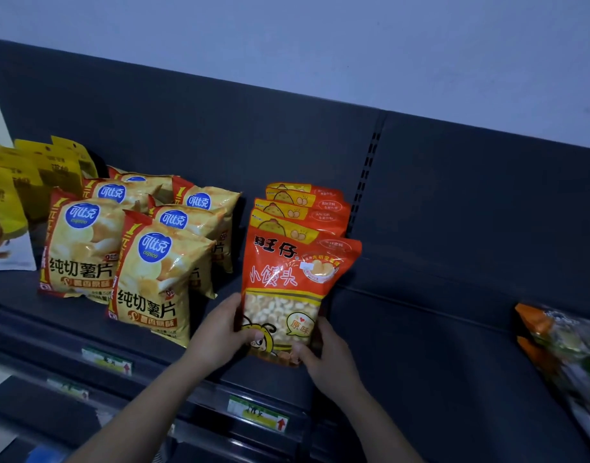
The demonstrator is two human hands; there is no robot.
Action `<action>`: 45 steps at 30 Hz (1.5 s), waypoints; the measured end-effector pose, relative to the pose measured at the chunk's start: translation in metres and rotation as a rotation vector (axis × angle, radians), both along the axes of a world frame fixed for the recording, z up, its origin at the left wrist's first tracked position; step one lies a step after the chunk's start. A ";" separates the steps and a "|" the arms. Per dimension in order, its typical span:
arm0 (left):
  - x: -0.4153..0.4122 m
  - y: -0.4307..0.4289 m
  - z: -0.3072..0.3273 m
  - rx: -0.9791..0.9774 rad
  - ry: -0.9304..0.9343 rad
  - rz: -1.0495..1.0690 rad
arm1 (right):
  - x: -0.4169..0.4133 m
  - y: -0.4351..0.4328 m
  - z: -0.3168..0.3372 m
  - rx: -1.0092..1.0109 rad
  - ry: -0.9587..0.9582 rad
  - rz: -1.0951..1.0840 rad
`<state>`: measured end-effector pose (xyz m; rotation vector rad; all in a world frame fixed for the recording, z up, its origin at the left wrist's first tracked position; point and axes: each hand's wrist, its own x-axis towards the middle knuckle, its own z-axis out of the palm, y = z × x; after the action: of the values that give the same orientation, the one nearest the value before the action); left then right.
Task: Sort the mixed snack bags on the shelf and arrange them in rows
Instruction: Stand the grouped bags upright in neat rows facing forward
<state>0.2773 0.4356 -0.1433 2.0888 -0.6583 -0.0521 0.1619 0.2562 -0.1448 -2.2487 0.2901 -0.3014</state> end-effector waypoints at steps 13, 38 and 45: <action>-0.002 -0.001 0.002 0.101 0.012 0.033 | 0.007 0.006 -0.003 -0.262 0.027 -0.069; -0.029 -0.005 0.037 0.138 -0.460 0.193 | -0.011 -0.018 0.021 -0.313 0.019 -0.073; -0.045 -0.029 0.112 0.111 -0.946 0.186 | -0.029 -0.051 0.046 -0.482 -0.001 -0.158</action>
<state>0.2327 0.4068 -0.0313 2.2104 -1.0063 1.0762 0.1328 0.2054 -0.0991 -2.7033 0.4317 -0.4991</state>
